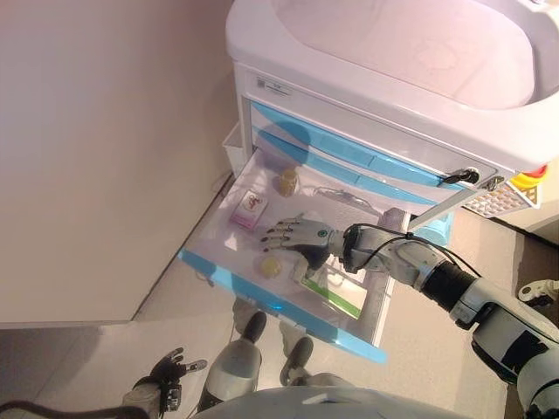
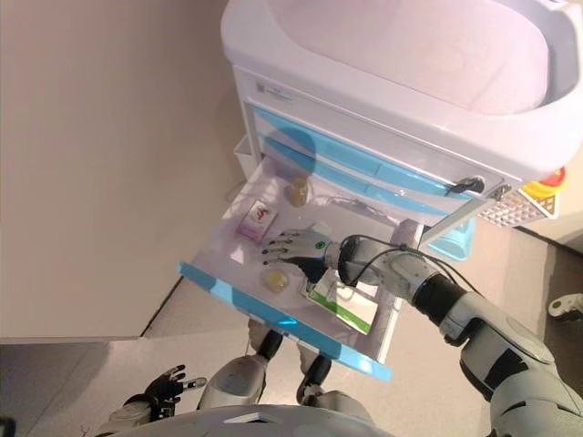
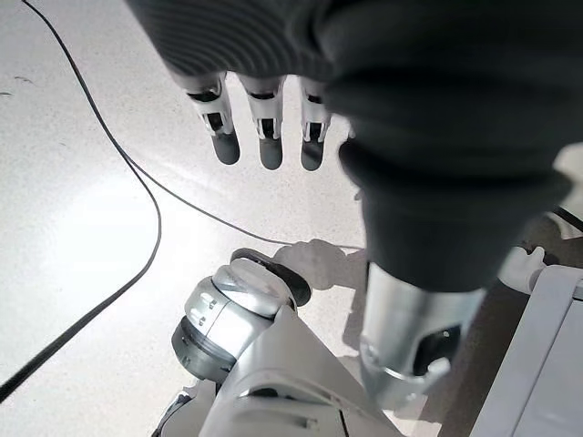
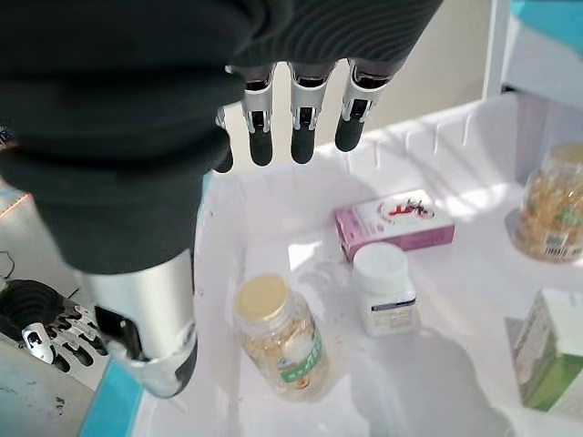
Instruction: Open the drawer and pick up the medicine
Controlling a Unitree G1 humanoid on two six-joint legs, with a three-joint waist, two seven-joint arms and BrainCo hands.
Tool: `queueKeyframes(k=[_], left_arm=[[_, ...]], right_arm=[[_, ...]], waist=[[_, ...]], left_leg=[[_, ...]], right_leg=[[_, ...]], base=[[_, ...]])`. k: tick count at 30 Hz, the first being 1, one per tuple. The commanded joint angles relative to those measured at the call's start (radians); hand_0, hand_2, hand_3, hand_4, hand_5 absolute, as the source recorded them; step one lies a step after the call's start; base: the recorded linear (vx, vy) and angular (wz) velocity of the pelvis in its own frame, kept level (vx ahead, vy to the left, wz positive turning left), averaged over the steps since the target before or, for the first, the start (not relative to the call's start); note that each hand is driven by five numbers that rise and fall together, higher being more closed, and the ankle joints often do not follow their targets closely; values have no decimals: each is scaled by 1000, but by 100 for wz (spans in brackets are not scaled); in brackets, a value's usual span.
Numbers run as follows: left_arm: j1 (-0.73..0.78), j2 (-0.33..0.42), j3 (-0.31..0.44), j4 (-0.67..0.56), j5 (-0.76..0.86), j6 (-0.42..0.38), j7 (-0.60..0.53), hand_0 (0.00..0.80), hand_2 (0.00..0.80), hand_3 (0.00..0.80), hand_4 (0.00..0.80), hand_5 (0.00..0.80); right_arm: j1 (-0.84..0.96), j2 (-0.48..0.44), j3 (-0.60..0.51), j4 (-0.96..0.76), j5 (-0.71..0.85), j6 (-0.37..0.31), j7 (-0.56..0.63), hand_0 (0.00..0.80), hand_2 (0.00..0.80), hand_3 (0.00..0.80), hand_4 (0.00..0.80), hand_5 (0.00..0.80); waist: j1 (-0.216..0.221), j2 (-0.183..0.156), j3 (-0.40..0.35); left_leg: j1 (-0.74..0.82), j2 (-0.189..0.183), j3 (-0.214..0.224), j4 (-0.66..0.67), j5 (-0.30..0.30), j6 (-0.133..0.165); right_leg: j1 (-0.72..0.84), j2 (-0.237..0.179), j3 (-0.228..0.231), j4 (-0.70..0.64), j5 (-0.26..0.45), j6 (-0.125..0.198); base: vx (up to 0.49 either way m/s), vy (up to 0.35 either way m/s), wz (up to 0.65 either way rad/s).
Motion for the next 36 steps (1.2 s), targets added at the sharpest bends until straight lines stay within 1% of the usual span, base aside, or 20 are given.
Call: queueKeyframes(k=[1,10,16,23,36], left_arm=[[-16,27,-31,26,37,1,-6,0,0,0,0,0],[-16,26,-35,26,42,-1,-7,0,0,0,0,0],[-19,23,-36,26,41,-1,-5,0,0,0,0,0],[-21,21,-39,28,40,-5,-5,0,0,0,0,0],[-24,24,-45,30,40,-9,-12,0,0,0,0,0]], right_arm=[[-64,17,63,-10,13,0,-34,0,0,0,0,0],[-44,51,69,52,-10,1,-72,0,0,0,0,0],[-33,78,66,80,-29,21,-81,0,0,0,0,0],[-26,103,61,132,-55,32,-113,0,0,0,0,0],[-28,135,68,176,-76,52,-133,0,0,0,0,0]], waist=[[29,-5,-7],[38,-3,-11],[42,-1,-11],[47,3,-9],[57,5,-6]], left_leg=[[-10,-38,3,-27,-40,-14],[-12,-42,-6,-28,-37,-12],[-15,-42,-8,-29,-35,-12],[-18,-44,-14,-30,-31,-11],[-19,-47,-19,-31,-30,-8]], right_leg=[[28,-3,4,99,-98,39],[30,-5,-6,97,-96,41],[28,-6,-10,96,-95,42],[26,-7,-15,95,-93,43],[27,-8,-20,94,-91,42]], base=[[-3,1,12],[0,0,1],[0,0,0],[1,2,1],[1,1,1]])
